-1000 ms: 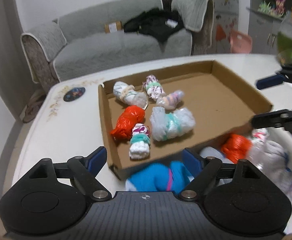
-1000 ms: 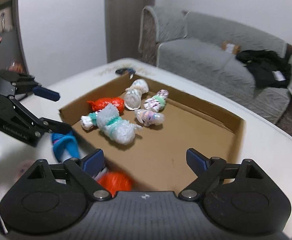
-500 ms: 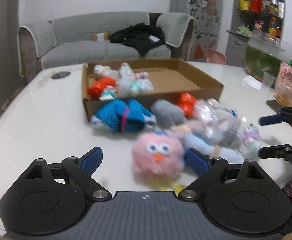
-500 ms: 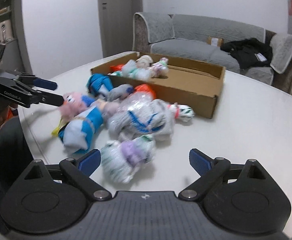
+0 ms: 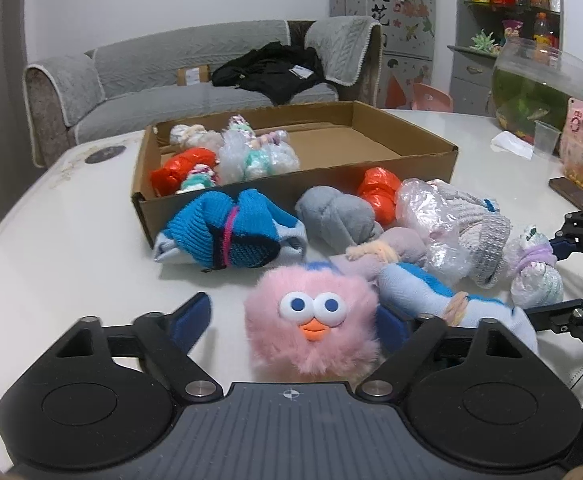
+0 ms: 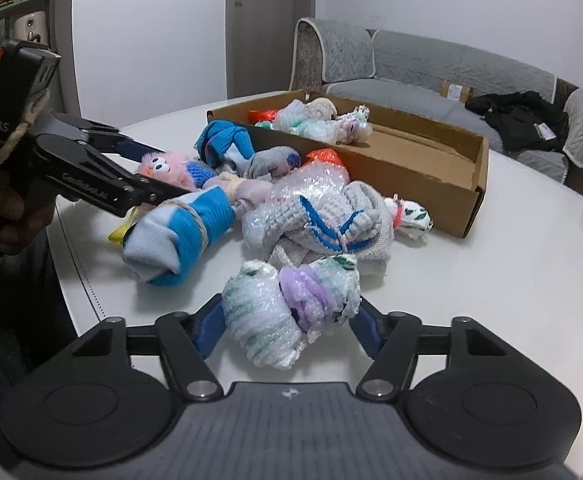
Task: Organize objects
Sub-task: 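Grasp the pink fluffy toy with the left gripper while the right grasps the purple bubble-wrap bundle, then carry the pink toy and bubble-wrap bundle into the box and open both grippers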
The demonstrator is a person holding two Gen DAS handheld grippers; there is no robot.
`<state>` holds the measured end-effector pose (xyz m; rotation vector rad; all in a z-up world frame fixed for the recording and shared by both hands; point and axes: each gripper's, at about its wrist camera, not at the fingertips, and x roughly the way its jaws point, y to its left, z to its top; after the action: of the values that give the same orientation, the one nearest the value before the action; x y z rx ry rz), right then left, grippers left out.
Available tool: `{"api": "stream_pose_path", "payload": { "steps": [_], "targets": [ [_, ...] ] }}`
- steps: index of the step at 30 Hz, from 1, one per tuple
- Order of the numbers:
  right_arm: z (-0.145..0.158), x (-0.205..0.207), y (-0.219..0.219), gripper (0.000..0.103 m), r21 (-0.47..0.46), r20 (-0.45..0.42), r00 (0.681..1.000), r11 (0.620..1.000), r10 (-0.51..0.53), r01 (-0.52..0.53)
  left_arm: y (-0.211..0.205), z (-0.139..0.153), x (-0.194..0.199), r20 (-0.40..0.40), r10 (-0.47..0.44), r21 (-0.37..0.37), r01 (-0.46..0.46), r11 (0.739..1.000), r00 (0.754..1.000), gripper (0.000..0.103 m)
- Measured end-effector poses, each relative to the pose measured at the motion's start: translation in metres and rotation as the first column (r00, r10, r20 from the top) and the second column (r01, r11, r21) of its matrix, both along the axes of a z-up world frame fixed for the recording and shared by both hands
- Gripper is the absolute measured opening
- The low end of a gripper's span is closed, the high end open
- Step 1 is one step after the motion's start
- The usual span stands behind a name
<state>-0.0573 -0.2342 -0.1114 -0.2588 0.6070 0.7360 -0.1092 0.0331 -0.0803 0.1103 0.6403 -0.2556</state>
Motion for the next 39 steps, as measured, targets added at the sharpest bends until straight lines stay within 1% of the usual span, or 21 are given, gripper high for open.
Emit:
{"api": "stream_pose_path", "payload": {
  "steps": [1,2,4,6,9,14,18,22,24,26,30,33,36,39],
  "targets": [
    [0.000,-0.002,-0.001,0.059,0.003,0.000,1.000,1.000,-0.002,0.002,0.000,-0.001,0.001,-0.006,-0.007,-0.004,0.007,1.000,1.000,0.076],
    [0.000,-0.002,-0.002,0.059,0.005,-0.002,1.000,1.000,-0.003,0.003,0.000,-0.003,0.002,-0.018,-0.013,-0.006,0.013,1.000,1.000,0.065],
    [-0.001,-0.002,-0.002,0.057,0.011,-0.006,1.000,1.000,-0.004,0.004,0.001,-0.004,0.002,-0.018,-0.014,-0.013,0.013,1.000,1.000,0.060],
    [-0.001,-0.002,-0.002,0.057,0.013,-0.008,1.000,1.000,-0.005,0.005,0.002,-0.003,0.001,-0.019,-0.016,-0.014,0.016,1.000,1.000,0.052],
    [0.000,-0.002,-0.003,0.056,0.015,-0.007,1.000,1.000,-0.009,0.009,0.003,-0.001,-0.001,-0.015,-0.014,-0.008,0.013,1.000,1.000,0.047],
    [0.005,0.000,-0.013,0.056,0.023,-0.009,0.999,0.999,-0.033,0.033,0.012,0.006,-0.005,-0.004,0.021,-0.010,-0.021,1.000,1.000,0.046],
    [0.015,0.003,-0.027,0.056,0.026,-0.003,0.998,0.998,-0.061,0.061,0.023,0.023,-0.008,0.008,0.042,-0.019,-0.042,0.999,0.999,0.046],
    [0.037,0.015,-0.045,0.056,0.029,0.034,0.995,0.995,-0.095,0.094,0.031,0.045,-0.002,0.031,0.055,0.017,-0.056,0.998,0.998,0.046],
    [0.050,0.022,-0.051,0.056,0.034,0.062,0.992,0.994,-0.111,0.109,0.037,0.058,0.003,0.042,0.067,0.008,-0.067,0.998,0.997,0.046],
    [0.064,0.032,-0.057,0.056,0.042,0.083,0.989,0.992,-0.122,0.119,0.043,0.073,0.012,0.052,0.077,-0.003,-0.077,0.997,0.996,0.046],
    [0.090,0.058,-0.058,0.056,0.036,0.127,0.982,0.990,-0.139,0.135,0.045,0.102,0.035,0.081,0.086,0.017,-0.088,0.996,0.993,0.046],
    [0.105,0.081,-0.050,0.056,0.039,0.147,0.980,0.991,-0.132,0.128,0.040,0.122,0.060,0.093,0.077,0.032,-0.081,0.996,0.993,0.047],
    [0.115,0.103,-0.037,0.056,0.032,0.169,0.979,0.994,-0.111,0.108,0.034,0.138,0.087,0.102,0.062,0.040,-0.066,0.997,0.993,0.047],
    [0.120,0.127,-0.028,0.056,0.049,0.158,0.984,0.996,-0.088,0.081,0.022,0.146,0.112,0.095,0.032,0.061,-0.038,0.997,0.995,0.047]
  ]
}}
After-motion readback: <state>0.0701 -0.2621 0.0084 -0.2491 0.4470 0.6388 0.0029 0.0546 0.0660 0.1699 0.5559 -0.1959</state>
